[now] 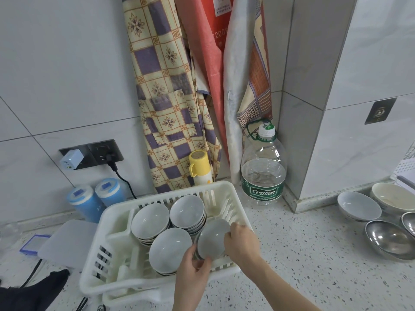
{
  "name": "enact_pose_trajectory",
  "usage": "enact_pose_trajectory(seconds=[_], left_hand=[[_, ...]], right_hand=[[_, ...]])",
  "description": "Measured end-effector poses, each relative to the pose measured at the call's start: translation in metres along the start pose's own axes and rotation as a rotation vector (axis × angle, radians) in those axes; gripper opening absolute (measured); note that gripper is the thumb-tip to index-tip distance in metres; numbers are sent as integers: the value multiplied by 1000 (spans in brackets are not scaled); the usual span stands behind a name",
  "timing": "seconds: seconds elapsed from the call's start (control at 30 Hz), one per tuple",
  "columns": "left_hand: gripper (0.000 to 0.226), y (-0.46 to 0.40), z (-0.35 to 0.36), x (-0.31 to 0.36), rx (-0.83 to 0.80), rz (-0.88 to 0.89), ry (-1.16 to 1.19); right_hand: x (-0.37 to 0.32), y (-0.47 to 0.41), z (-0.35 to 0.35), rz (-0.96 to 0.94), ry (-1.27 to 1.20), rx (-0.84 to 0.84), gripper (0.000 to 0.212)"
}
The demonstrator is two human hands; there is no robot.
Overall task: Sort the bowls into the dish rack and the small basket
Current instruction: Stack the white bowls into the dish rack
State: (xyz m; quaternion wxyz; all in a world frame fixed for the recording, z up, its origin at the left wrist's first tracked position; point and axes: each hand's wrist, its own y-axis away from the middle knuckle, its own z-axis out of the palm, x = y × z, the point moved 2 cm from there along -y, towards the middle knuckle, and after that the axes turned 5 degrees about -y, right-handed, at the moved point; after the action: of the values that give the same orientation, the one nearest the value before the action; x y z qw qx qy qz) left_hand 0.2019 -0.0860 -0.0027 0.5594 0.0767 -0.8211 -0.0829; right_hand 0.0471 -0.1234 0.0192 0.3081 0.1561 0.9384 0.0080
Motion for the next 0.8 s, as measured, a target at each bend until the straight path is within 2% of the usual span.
enact_pose_trajectory(seconds=[0.13, 0.23, 0.4, 0.63, 0.8], left_hand=[[46, 1, 2, 0, 27, -30, -10], [52, 1, 4, 0, 47, -49, -30], [54, 2, 6, 0, 76, -70, -10], [54, 4, 5, 2, 111, -68, -14], [55, 8, 5, 5, 103, -68, -10]], right_hand=[[0, -5, 4, -15, 112, -72, 12], [-1, -8, 6, 9, 178, -128, 25], [-2, -9, 9, 3, 209, -121, 33], [-4, -10, 11, 8, 318, -135, 26], [-2, -11, 14, -18, 292, -121, 29]])
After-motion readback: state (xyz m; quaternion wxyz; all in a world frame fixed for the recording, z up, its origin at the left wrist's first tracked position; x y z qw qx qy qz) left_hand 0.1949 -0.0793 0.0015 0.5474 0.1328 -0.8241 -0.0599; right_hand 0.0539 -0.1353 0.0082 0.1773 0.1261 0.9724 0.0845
